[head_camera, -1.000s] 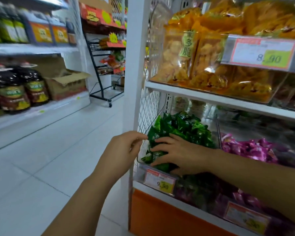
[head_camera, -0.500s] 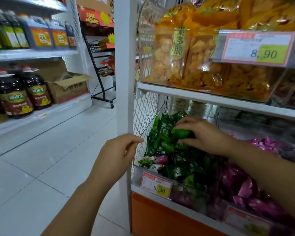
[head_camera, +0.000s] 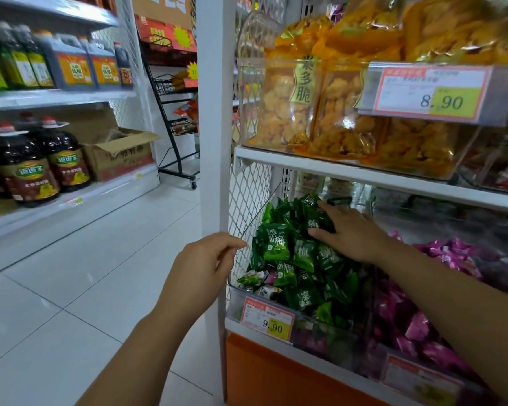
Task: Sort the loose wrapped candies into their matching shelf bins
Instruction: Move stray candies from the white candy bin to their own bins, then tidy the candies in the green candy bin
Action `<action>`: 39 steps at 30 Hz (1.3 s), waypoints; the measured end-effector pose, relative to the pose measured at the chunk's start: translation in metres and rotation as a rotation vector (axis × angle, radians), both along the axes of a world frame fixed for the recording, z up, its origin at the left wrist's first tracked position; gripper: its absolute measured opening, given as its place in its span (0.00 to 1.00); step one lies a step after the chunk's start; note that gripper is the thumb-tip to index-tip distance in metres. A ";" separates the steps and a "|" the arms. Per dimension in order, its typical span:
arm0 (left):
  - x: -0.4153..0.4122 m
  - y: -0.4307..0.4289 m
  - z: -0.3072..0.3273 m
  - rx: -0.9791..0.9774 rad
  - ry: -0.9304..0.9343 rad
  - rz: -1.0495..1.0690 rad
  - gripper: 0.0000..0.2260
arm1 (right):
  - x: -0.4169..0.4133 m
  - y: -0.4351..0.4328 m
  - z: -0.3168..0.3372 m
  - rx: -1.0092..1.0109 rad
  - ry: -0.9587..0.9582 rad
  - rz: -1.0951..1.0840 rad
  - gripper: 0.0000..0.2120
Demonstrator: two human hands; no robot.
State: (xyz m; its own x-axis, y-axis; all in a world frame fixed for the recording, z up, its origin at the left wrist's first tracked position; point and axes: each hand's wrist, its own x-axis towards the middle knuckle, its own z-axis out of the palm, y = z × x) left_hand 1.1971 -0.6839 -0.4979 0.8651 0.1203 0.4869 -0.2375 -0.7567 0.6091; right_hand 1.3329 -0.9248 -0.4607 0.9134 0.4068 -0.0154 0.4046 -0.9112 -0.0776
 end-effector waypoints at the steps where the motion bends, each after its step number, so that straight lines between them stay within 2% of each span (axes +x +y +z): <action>1: 0.000 0.000 0.000 0.001 -0.002 -0.002 0.10 | -0.005 0.000 0.001 0.085 -0.048 0.012 0.36; 3: 0.000 0.000 -0.001 -0.003 -0.004 0.000 0.09 | -0.020 0.002 0.001 0.232 -0.181 0.095 0.35; 4: 0.001 0.000 -0.001 -0.006 -0.002 0.005 0.09 | -0.029 0.005 0.000 0.243 -0.222 0.170 0.35; 7: 0.002 -0.001 -0.001 0.006 -0.007 0.019 0.09 | -0.048 0.018 -0.007 0.014 -0.185 0.422 0.32; 9: 0.002 -0.001 0.000 0.003 -0.008 0.014 0.09 | -0.050 0.026 -0.014 -0.175 -0.108 0.489 0.31; 12: 0.000 -0.001 0.000 0.001 -0.005 0.003 0.09 | -0.039 0.027 -0.017 -0.313 -0.092 0.493 0.29; 16: 0.000 0.000 -0.001 -0.001 0.005 -0.009 0.10 | -0.027 0.021 -0.013 -0.401 -0.107 0.455 0.28; 19: 0.001 0.001 -0.001 -0.005 0.015 -0.006 0.10 | -0.030 0.022 -0.010 -0.373 -0.058 0.445 0.27; 22: 0.001 0.001 0.000 -0.003 0.027 -0.009 0.09 | -0.039 0.025 -0.004 -0.168 0.025 0.430 0.26; 24: 0.001 0.001 0.000 0.005 0.027 -0.007 0.09 | -0.046 0.031 0.000 -0.074 0.000 0.465 0.26; 30: 0.002 0.000 -0.001 -0.002 0.021 -0.007 0.09 | -0.059 0.062 -0.012 -0.164 -0.020 0.625 0.29; 34: 0.002 0.001 -0.001 0.006 0.021 -0.001 0.09 | -0.053 0.074 -0.018 -0.218 -0.122 0.633 0.25; 39: 0.001 0.001 0.001 0.020 0.029 -0.010 0.09 | -0.048 0.077 -0.024 -0.102 -0.105 0.579 0.19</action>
State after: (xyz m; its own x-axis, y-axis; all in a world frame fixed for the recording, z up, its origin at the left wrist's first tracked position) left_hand 1.1982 -0.6827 -0.4974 0.8802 0.1025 0.4634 -0.2270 -0.7666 0.6006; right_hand 1.2844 -0.8475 -0.4850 0.5421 0.8403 -0.0023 0.8386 -0.5408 0.0661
